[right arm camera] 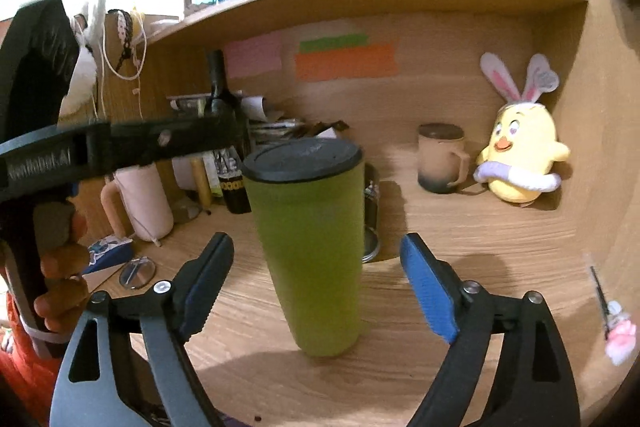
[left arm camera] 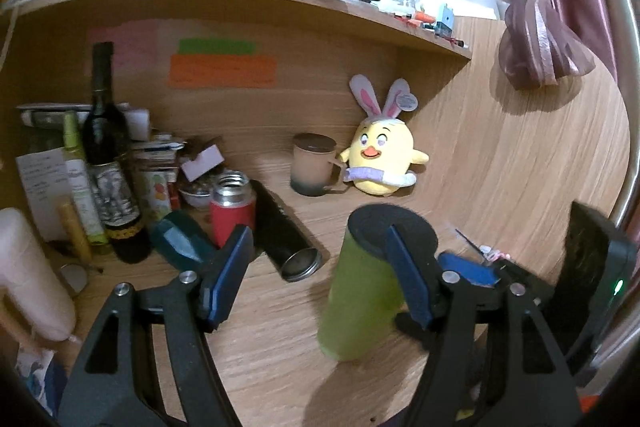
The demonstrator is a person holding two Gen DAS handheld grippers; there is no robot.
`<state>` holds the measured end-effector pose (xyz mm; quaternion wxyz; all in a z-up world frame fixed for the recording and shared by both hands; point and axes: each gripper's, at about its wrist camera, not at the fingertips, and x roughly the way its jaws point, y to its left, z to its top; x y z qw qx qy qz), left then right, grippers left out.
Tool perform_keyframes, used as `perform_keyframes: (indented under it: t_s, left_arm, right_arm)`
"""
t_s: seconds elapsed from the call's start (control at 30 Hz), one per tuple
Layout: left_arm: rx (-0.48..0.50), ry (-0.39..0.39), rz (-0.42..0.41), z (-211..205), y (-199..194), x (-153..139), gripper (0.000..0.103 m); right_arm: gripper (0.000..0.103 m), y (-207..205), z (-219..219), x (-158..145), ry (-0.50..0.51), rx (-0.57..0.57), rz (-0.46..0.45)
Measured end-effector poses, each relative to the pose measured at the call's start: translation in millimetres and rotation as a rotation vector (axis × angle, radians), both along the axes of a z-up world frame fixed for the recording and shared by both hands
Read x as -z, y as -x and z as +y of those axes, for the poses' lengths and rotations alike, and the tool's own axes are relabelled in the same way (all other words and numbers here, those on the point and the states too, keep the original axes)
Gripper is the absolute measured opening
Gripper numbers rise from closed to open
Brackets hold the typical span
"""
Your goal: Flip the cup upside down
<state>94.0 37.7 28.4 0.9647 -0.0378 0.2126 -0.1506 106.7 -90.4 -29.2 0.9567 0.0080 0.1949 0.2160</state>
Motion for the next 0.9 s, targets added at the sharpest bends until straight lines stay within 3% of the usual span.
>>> perform_keyframes:
  t_s: [0.47,0.53,0.9]
  left_arm:
    - [-0.111,-0.066,-0.092,-16,79,15,0.097]
    - [-0.120,-0.078,-0.111,-21,90,16,0.101]
    - [-0.138,-0.103,-0.152,-42,122,20,0.103]
  right_arm:
    - [0.090,56,-37,-23,0.000,0.093,-0.091]
    - [0.100,66,-39,-25,0.002,0.111,-0.108]
    - [0.103,97,-48,-28,0.005,0.150,-0.134]
